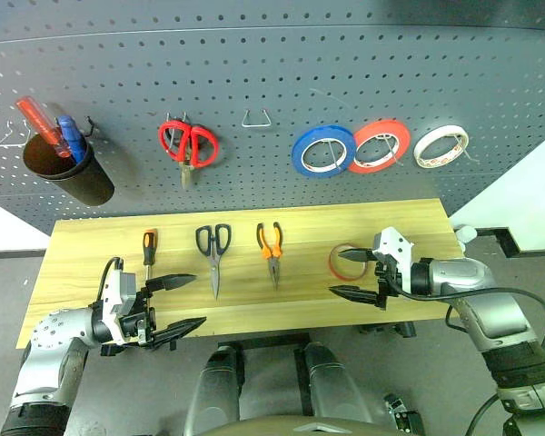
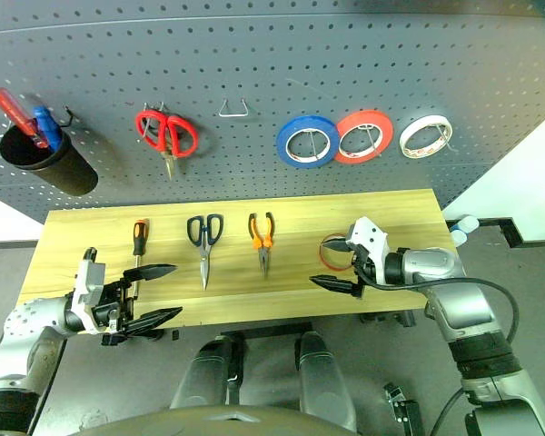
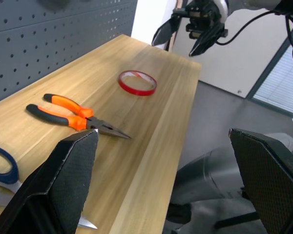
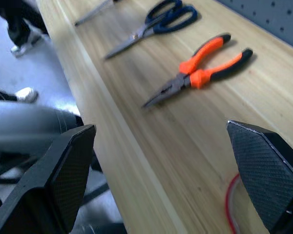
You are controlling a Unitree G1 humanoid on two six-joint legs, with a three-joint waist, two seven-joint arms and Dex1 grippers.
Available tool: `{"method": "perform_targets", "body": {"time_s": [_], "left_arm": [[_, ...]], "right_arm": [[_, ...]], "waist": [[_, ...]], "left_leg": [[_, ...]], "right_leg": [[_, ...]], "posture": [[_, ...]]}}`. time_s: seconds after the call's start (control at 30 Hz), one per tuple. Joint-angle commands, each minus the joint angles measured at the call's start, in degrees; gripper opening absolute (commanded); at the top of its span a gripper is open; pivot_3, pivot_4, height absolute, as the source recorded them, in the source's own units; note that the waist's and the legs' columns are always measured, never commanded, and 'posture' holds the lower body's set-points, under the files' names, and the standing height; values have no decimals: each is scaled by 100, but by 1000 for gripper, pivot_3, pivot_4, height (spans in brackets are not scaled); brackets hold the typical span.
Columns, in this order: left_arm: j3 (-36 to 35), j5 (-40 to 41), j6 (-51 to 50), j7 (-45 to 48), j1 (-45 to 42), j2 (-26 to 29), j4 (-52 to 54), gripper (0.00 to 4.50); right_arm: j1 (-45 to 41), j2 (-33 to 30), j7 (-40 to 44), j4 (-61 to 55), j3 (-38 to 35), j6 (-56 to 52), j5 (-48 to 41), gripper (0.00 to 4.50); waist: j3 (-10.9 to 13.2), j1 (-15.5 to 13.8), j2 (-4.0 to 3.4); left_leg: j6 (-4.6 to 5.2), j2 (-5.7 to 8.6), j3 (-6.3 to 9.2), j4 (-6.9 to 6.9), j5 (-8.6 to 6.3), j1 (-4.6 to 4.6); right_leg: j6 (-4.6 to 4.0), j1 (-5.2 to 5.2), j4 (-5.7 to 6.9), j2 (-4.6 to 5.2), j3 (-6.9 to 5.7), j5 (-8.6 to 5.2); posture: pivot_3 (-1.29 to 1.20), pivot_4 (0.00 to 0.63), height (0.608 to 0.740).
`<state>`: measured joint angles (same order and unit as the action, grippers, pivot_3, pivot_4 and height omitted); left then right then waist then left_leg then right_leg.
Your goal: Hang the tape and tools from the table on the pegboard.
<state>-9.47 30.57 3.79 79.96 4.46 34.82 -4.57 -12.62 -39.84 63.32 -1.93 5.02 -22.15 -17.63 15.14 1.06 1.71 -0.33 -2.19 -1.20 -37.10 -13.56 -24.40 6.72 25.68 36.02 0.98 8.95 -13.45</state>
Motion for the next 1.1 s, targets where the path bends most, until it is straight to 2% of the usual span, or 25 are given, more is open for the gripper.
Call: {"method": "perform_targets", "body": {"time_s": [0.03,0.37,0.57,0.83,0.9,1.1], "left_arm": [[163,-57,69,150,-247,6,-129,4486],[460,-461,550,157,-1178,-303,-1186,4486],[542,-571,449,-74,-1326,-434,-1121,4486],[755,-897,298,-354,-1215,-213,-715,4486],[852,-1232,377,-582,-1241,-122,-818,4486],[933,-1442,503,-897,-1273,-156,-823,4486]], "right_arm": [[-132,-79,-38,123,14,39,129,4500],[-516,-45,-193,660,186,-107,512,4500],[-821,-79,-305,874,609,-531,989,4500],[-1508,189,-435,1076,1057,-1079,1318,4500],[-1629,230,-456,1175,1182,-1141,1427,4500],[-1940,455,-604,1642,1470,-1414,1709,4500]], "waist": [[-4,7,1],[-25,150,27],[-30,215,31],[-26,296,31],[-22,289,28],[12,253,26]], "left_leg": [[0,1,0,-1,0,0],[0,9,0,-5,1,-2],[-1,8,3,-13,2,1],[-1,8,4,-19,2,2],[-1,6,8,-15,2,4],[-1,7,8,-12,2,1]], "right_leg": [[0,0,0,0,0,1],[4,-5,1,1,-2,6],[17,-7,10,-1,-3,16],[19,-12,10,0,-1,19],[18,-12,10,-4,-2,18],[17,-10,6,2,-3,16]], "posture": [[75,199,740],[47,176,740],[46,180,740],[70,244,740],[76,261,740],[92,306,740]]}}
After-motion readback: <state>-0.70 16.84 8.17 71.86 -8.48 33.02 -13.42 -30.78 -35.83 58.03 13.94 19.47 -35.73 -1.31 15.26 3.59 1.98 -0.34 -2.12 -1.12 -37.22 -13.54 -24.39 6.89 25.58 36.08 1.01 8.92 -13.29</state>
